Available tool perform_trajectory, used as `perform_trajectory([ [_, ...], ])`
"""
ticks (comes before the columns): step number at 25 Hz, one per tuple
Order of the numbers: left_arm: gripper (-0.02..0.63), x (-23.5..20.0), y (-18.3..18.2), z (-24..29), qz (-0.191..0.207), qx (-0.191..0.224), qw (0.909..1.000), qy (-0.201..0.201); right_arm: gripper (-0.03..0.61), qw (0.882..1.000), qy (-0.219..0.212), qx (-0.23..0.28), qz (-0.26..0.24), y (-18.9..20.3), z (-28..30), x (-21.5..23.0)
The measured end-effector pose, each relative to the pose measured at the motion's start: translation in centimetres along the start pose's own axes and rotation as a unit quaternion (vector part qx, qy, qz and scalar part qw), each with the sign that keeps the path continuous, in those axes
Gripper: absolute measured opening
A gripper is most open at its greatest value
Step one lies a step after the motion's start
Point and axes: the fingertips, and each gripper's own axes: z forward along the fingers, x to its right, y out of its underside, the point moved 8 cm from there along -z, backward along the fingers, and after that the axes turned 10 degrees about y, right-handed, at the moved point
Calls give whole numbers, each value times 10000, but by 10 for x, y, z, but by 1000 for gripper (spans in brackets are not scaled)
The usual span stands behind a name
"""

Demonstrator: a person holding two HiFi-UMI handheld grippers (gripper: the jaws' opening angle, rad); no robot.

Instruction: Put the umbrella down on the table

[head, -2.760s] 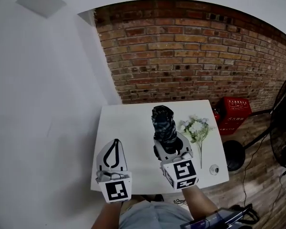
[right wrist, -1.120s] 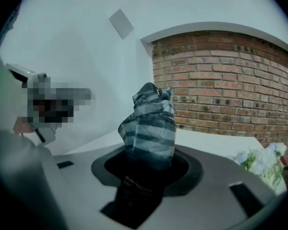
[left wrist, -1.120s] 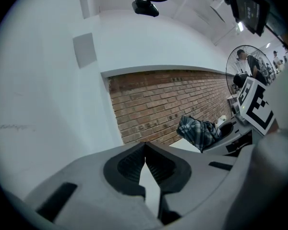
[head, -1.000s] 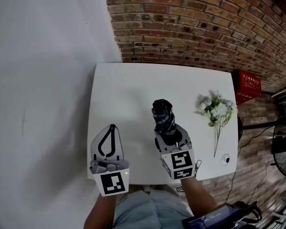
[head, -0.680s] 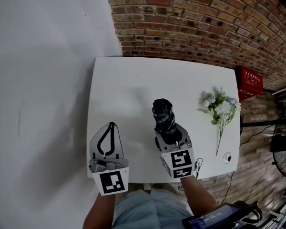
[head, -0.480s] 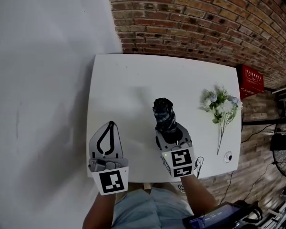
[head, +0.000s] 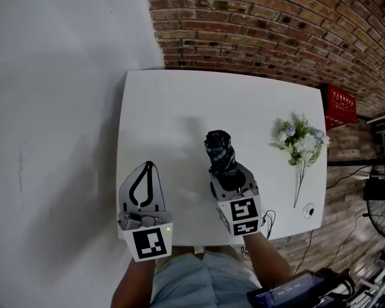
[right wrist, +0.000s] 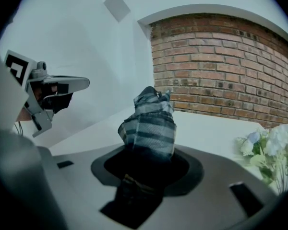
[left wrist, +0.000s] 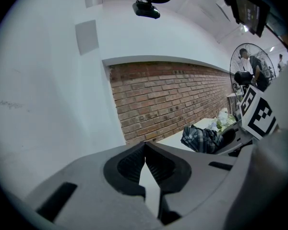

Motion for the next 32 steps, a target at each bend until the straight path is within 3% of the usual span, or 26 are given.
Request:
perform_trajectory([
  [32, 9, -30, 10, 22, -153, -63, 9999, -25, 234, 9890, -165, -1470, -59, 14, 51, -4],
])
